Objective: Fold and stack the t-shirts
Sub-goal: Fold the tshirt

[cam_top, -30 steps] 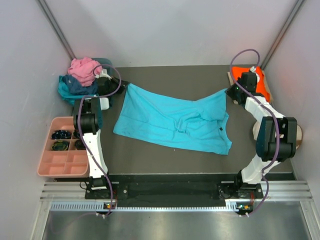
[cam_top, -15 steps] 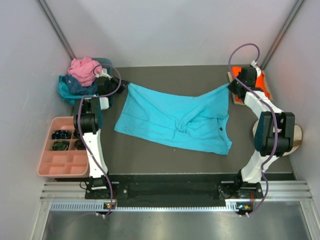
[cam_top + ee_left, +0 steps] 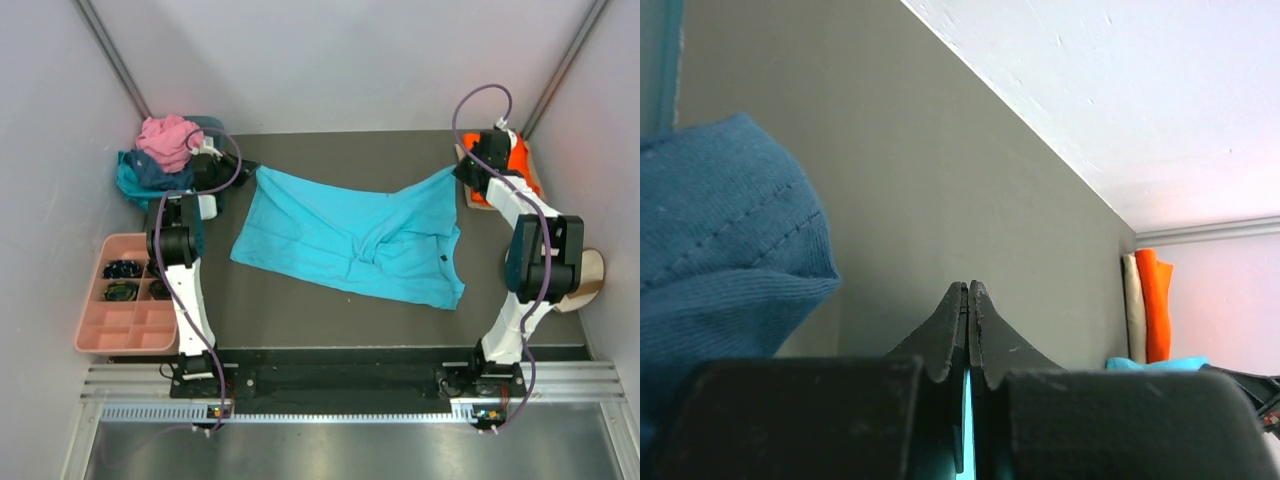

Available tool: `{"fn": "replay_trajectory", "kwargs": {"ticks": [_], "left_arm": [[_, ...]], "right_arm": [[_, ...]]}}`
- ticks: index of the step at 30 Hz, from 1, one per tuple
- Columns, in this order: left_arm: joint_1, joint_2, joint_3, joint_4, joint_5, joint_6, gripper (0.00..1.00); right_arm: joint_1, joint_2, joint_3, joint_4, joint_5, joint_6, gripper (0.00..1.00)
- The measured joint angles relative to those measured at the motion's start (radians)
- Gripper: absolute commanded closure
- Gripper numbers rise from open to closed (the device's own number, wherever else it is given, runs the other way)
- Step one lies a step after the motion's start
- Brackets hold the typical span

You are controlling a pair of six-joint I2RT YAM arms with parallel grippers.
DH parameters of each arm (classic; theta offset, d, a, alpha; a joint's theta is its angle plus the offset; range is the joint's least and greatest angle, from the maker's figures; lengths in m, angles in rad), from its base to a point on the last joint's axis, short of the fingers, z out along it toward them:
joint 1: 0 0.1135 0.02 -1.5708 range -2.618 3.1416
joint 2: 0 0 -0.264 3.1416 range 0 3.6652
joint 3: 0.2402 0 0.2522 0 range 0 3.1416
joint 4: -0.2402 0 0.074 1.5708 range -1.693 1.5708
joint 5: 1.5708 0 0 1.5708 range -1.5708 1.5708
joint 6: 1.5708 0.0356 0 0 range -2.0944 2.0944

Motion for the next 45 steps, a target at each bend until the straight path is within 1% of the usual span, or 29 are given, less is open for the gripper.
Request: {"fn": "replay_trajectory", "kwargs": {"ticks": [4,10,16,20,28,38,45], "left_arm": [[0.003,0.000,-0.001,0.002,0.016,-0.002,1.00],[0.005,-0.010,-0.051,0.057,0.025,0.000,1.00],[0.012,-0.034,-0.101,0.075,0.028,0.014,1.00],[0.016,-0.040,-0.119,0.092,0.034,0.018,1.00],[0.021,-0.042,-0.127,0.098,0.039,0.028,1.00],[0.029,-0.042,-0.127,0.089,0.042,0.049,1.00],[0.035,-0.060,-0.124,0.015,0.035,0.105,1.00]], "right_arm": [[0.000,-0.029,-0.036,-0.017,-0.017,0.003,1.00],[0.000,-0.162,-0.141,-0.071,-0.052,0.024,1.00],[0.000,-0.306,-0.229,-0.125,-0.054,0.038,1.00],[0.000,-0.356,-0.274,-0.152,-0.050,0.038,1.00],[0.000,-0.373,-0.334,-0.199,-0.016,0.046,1.00],[-0.005,-0.389,-0.341,-0.230,0.038,0.047,1.00],[-0.014,-0.425,-0.344,-0.243,0.053,0.045,1.00]]}}
